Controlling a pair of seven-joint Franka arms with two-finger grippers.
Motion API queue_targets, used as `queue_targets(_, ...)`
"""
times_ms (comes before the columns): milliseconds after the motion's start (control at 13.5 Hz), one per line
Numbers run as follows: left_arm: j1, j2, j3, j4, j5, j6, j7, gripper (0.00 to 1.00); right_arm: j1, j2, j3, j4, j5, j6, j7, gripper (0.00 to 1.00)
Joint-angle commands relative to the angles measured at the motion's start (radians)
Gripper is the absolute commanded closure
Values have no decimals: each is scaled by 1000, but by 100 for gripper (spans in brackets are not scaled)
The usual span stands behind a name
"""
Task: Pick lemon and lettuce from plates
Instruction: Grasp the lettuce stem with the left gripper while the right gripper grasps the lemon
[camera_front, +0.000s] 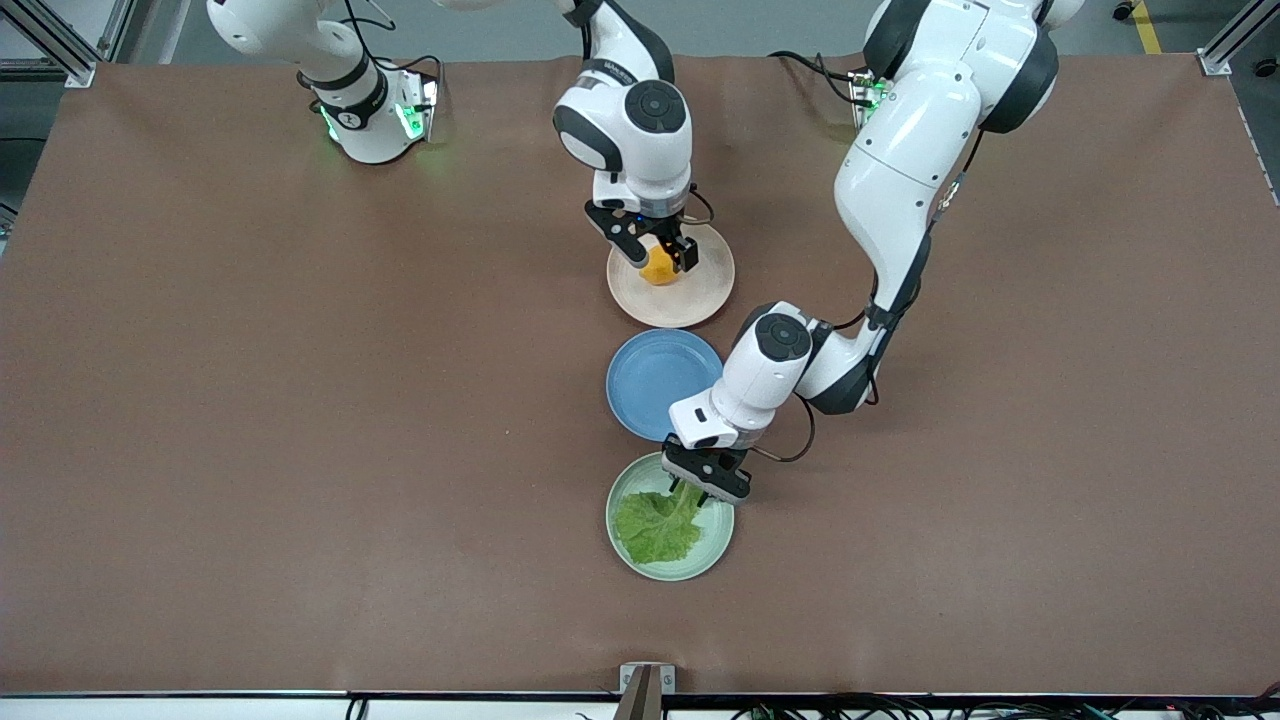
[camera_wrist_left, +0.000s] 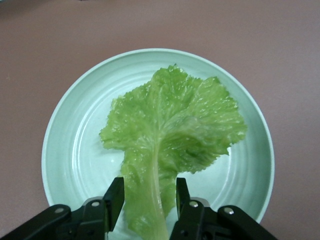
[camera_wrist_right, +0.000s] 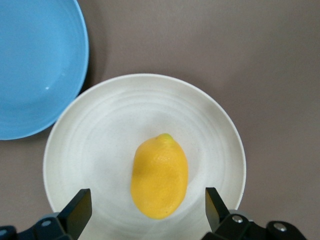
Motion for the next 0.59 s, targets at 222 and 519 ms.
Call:
queue_targets(222,-15,15,13,24,54,8,-5,76,35,79,-18,5,-25,71,57,4)
queue_targets(519,-15,13,27,24,109,8,5,93,35,113,-18,8,-42,87,57,37)
